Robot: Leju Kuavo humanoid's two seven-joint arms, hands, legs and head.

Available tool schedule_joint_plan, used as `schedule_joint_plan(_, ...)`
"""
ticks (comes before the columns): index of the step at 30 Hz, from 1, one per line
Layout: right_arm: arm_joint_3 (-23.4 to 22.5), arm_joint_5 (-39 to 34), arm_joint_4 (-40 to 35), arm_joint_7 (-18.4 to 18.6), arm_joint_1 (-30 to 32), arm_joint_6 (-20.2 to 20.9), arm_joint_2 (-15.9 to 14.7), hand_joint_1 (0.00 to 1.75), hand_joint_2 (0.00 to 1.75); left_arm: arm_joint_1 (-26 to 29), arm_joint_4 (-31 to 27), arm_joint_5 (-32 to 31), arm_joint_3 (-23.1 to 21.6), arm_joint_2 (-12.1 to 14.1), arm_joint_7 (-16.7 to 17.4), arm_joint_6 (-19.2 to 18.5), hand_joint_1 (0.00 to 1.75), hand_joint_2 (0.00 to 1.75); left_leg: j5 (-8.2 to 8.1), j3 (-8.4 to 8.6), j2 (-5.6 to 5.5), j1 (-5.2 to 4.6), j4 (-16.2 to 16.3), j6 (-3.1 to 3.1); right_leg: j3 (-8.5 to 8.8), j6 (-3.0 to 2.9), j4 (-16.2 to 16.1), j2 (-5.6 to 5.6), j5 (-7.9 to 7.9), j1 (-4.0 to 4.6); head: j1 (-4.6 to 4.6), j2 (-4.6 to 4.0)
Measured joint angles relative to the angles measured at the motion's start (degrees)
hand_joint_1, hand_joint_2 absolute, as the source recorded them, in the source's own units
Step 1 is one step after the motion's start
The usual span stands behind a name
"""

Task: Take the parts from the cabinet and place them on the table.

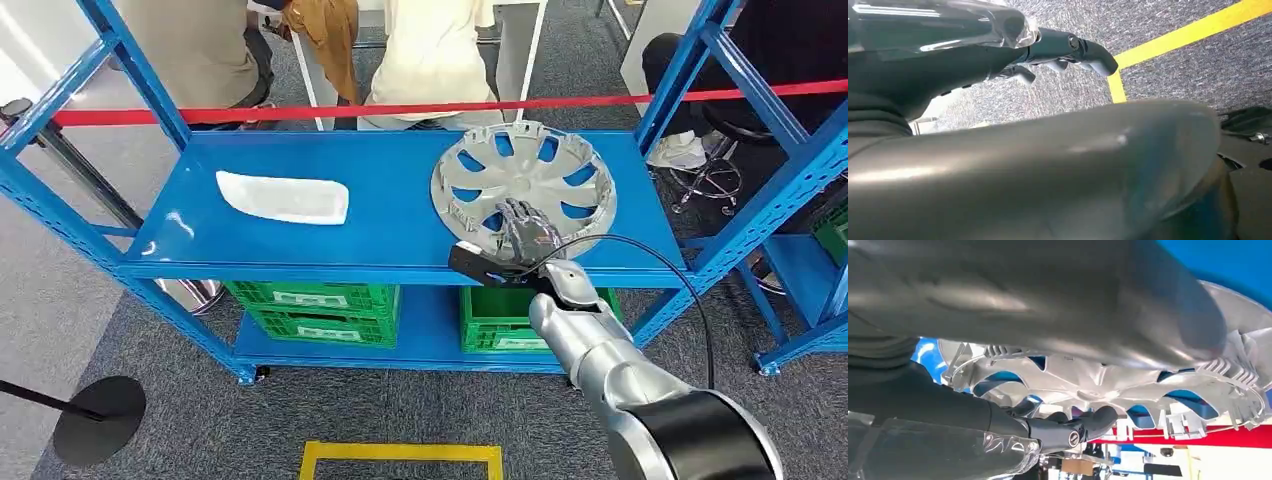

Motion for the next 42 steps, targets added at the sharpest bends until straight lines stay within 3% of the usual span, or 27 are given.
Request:
schedule_joint_plan(3, 0.00, 0.00, 0.00, -0.02, 0.00, 0.00, 0.00, 0.00, 0.00, 0.01, 0.00, -0.02, 0.00, -0.07, 0.00, 0.02, 0.00, 0.00, -0.08, 0.01, 0.01, 0.25, -0.07, -1.56, -0.01, -0.07, 0.07, -0.01, -0.04, 0.17, 0.00, 0.00)
schedule_joint_plan(11, 0.00, 0.77, 0.00, 0.35, -0.13, 0.22, 0.17, 0.00, 0.00, 0.08, 0.00, -0.09, 0.00, -0.09, 0.00, 0.04, 0.00, 0.00, -0.13, -0.05, -0.02, 0.13, 0.16, -1.67, 0.16, -0.06, 0.02, -0.03, -0.04, 0.02, 0.04, 0.00)
schedule_joint_plan(13, 0.11, 2.65, 0.04, 2.28, -0.49, 2.50, 0.22, 0.00, 0.00, 0.10, 0.00, -0.18, 0.00, -0.09, 0.00, 0.02, 0.00, 0.00, -0.16, -0.06, -0.03, 0.09, 0.20, -1.63, 0.20, -0.06, -0.02, -0.04, -0.04, 0.00, 0.04, 0.00)
schedule_joint_plan(18, 2.95, 8.72, 0.55, 9.34, -1.87, 14.87, 0.22, 0.00, 0.00, 0.12, 0.00, -0.55, 0.00, -0.02, 0.00, -0.31, 0.00, 0.00, -0.19, -0.06, -0.03, 0.05, 0.27, -1.58, 0.22, -0.05, -0.03, -0.04, -0.04, -0.04, 0.02, 0.00)
schedule_joint_plan(28, 6.16, 10.45, 0.74, 11.63, -2.73, 16.74, 0.28, 0.00, 0.00, 0.25, 0.00, -0.68, 0.00, -0.07, 0.28, -0.98, 0.00, 0.00, -0.19, -0.05, -0.03, 0.06, 0.27, -1.58, 0.23, -0.05, -0.03, -0.04, -0.04, -0.03, 0.02, 0.00)
schedule_joint_plan(29, 6.23, 10.45, 0.74, 11.50, -2.73, 16.72, 0.28, 0.00, 1.75, 0.28, 0.00, -0.68, 0.00, -0.15, 0.28, -0.98, 0.00, 0.00, -0.19, -0.05, -0.03, 0.06, 0.27, -1.58, 0.23, -0.05, -0.03, -0.04, -0.04, -0.03, 0.04, 0.00)
schedule_joint_plan(42, 5.84, 7.69, 0.77, 7.65, -2.70, 12.61, 0.24, 0.00, 1.75, 0.34, 0.00, -1.33, 0.20, -0.48, 0.44, -1.14, 0.00, 0.00, -0.19, -0.05, -0.03, 0.06, 0.28, -1.57, 0.23, -0.05, -0.03, -0.04, -0.04, -0.03, 0.02, 0.00)
